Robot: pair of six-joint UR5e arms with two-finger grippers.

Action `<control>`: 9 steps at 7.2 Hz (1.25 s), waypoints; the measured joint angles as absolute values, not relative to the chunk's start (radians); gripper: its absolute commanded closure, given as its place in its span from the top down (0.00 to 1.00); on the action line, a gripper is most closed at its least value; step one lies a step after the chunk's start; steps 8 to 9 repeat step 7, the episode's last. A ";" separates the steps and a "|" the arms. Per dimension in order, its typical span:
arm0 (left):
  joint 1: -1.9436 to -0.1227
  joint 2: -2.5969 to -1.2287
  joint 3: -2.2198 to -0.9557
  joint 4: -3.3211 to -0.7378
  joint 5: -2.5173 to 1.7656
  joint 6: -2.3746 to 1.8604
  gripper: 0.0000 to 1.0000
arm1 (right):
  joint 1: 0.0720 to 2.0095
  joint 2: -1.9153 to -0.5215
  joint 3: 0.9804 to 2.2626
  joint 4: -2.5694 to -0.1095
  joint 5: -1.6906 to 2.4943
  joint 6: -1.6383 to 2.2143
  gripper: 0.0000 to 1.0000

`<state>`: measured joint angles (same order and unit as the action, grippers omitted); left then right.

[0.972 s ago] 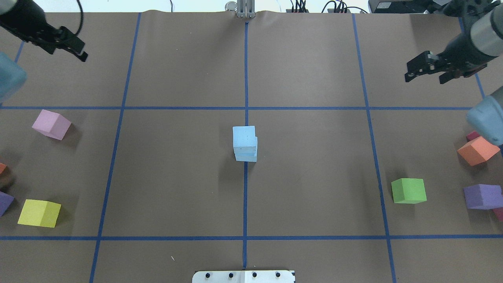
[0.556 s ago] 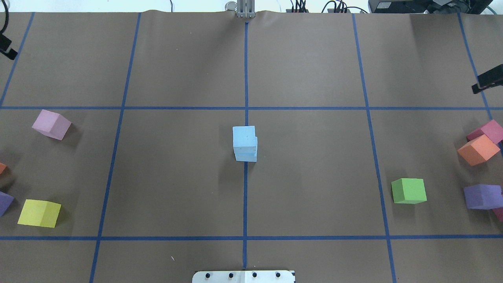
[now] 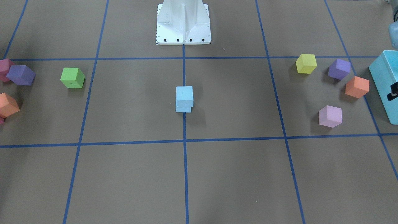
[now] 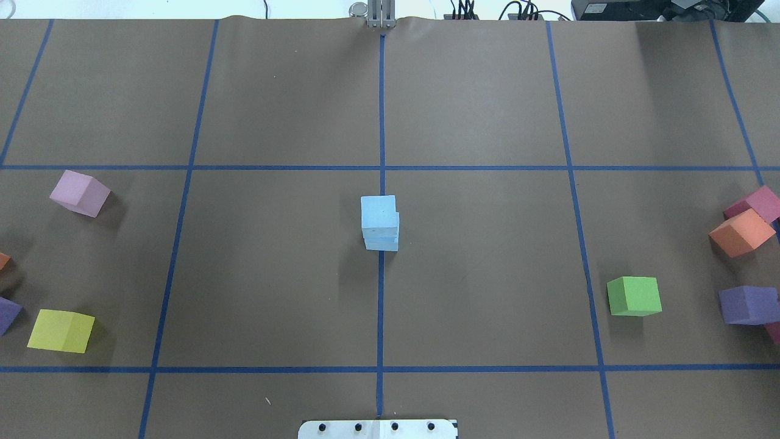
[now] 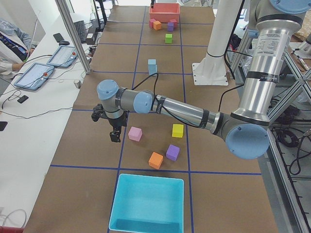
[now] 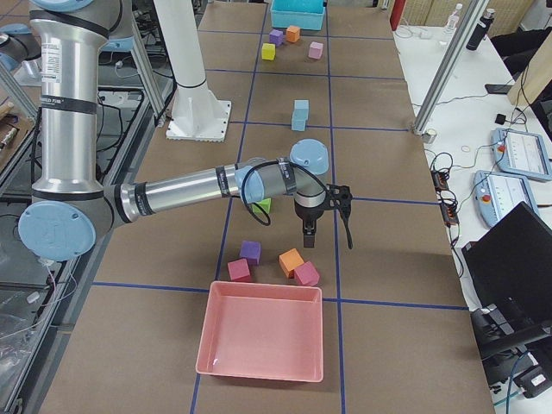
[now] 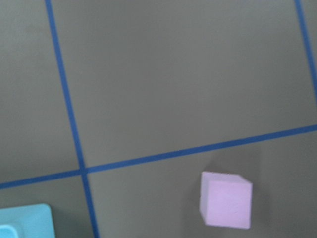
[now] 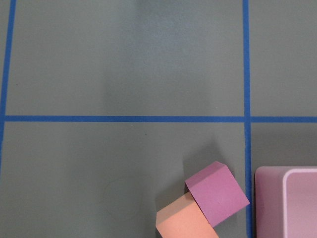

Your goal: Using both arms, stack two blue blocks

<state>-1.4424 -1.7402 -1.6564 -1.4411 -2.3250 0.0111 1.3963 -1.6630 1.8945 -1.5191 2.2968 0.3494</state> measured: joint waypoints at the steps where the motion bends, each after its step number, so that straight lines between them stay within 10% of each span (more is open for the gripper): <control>1: -1.466 -1.722 -1.645 -1.440 -2.326 0.049 0.99 | 1.401 -1.671 1.896 -1.520 2.304 0.349 1.00; 9: -1.486 -1.671 -1.636 -1.440 -2.382 0.076 0.99 | 1.414 -1.689 1.904 -1.519 2.315 0.348 1.00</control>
